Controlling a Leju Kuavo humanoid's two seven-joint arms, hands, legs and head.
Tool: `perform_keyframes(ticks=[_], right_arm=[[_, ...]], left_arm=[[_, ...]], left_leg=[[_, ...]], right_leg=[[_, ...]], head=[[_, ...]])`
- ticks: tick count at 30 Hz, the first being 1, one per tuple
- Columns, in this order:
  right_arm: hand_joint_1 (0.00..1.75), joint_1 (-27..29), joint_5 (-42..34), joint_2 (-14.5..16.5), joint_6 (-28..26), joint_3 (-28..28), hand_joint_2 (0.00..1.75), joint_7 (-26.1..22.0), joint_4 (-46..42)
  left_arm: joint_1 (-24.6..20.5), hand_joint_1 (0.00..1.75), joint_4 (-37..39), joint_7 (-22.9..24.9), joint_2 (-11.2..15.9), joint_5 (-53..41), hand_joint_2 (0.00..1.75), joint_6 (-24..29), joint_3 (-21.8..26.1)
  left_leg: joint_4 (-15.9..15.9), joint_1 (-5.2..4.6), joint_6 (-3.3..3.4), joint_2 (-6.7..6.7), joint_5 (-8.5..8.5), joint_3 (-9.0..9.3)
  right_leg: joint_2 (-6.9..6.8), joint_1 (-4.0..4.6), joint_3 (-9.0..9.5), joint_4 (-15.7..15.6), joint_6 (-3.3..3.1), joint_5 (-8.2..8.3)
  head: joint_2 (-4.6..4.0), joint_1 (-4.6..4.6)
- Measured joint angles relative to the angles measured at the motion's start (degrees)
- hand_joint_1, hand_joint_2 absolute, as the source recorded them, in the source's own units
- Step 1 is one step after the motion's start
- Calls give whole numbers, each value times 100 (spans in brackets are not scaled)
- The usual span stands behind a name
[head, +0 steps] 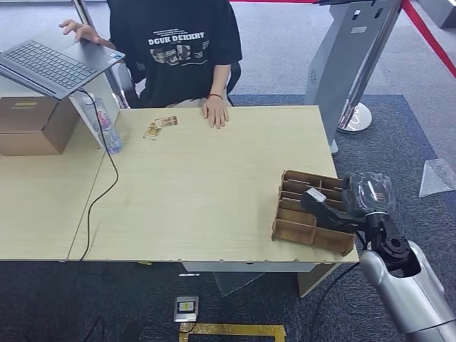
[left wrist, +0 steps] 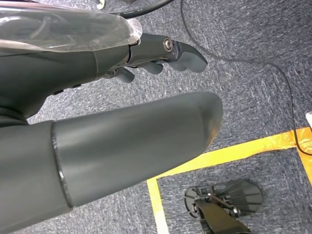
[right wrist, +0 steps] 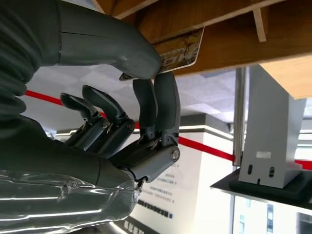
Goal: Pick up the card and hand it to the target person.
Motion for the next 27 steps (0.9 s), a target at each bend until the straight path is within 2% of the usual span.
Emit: perform_keyframes(ticks=[6, 10, 20, 23, 27], right_arm=[[175, -272, -490, -321, 566, -92, 175, -225, -367], [175, -613, -1238, -641, 904, -158, 175, -178, -654], [175, -1224, -2356, -1422, 992, -582, 175, -51, -992], [175, -1353, -2280, -1503, 838, -667, 175, 35, -1015], [175, -1717, -1450, -1507, 297, -573, 175, 299, -815]], left_arm=[[3, 0, 0, -11, 0, 36, 0, 0, 0], [6, 0, 0, -29, 2, 71, 0, 0, 0], [13, 0, 0, -92, 2, 86, 0, 10, 0], [12, 0, 0, -111, 2, 56, 0, 23, 0], [-15, 0, 0, -126, -11, 4, 0, 54, -2]], left_leg=[[2, -1, 0, 0, 0, 0], [4, -2, 0, 1, 0, 1], [6, -2, 1, 1, 0, 0], [4, -1, 0, 1, 0, -2], [0, 0, 1, -1, 2, -9]], right_leg=[[0, -1, 0, 0, 0, 1], [1, -2, 0, 0, 1, 2], [0, -3, 0, 0, 2, 2], [-1, -2, 0, 0, 2, 2], [-2, -1, -1, 2, 2, 3]], head=[[0, 1], [0, 1], [0, 1], [0, 1], [0, 2]])
